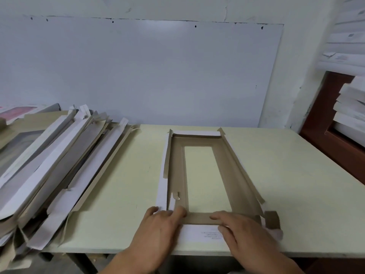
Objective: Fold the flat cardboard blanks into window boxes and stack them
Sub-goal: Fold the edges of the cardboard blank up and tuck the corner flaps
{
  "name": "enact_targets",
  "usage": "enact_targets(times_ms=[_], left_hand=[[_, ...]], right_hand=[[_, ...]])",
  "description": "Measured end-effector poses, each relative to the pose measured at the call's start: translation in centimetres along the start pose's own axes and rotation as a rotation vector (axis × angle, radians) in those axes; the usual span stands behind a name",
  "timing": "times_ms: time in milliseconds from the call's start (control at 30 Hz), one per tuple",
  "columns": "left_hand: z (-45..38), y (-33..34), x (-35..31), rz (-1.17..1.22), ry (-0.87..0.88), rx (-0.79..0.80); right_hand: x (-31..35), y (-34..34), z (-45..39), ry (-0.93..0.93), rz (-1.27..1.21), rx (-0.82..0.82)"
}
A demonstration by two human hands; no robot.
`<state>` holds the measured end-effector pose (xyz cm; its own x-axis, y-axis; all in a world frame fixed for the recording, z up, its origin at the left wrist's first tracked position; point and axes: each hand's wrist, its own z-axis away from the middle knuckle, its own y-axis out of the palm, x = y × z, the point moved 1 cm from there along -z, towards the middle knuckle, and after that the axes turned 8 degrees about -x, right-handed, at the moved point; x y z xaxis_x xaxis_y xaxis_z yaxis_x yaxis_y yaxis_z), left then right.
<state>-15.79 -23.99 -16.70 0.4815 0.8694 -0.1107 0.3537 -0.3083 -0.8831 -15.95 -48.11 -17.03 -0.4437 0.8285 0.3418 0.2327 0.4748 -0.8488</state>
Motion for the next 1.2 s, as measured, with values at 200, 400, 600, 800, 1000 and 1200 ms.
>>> enact_targets(times_ms=[200, 400, 600, 800, 1000, 1200], left_hand=[[-0.1, 2.3, -2.3, -0.132, 0.203, -0.122], [1.1, 3.0, -2.0, -0.242, 0.221, -0.078], [1.2, 1.0, 0.1, -0.319, 0.223, 0.063], [2.0, -1.1, 1.8, 0.178, 0.019, 0.079], [2.1, -2.4, 6.2, 0.625, -0.27, 0.137], [1.0, -1.3, 7.6, 0.386, 0.074, 0.378]], right_hand=[[2.5, 2.9, -0.8, -0.06, 0.195, 0.167], [2.1, 3.0, 0.6, -0.026, 0.371, 0.434], [-1.1, 0.3, 1.3, 0.13, 0.421, 0.371], [-1.8, -0.2, 0.3, 0.179, 0.324, 0.397], [2.0, -1.4, -2.6, 0.101, 0.047, 0.464], [4.6, 0.0, -3.1, -0.057, 0.029, 0.398]])
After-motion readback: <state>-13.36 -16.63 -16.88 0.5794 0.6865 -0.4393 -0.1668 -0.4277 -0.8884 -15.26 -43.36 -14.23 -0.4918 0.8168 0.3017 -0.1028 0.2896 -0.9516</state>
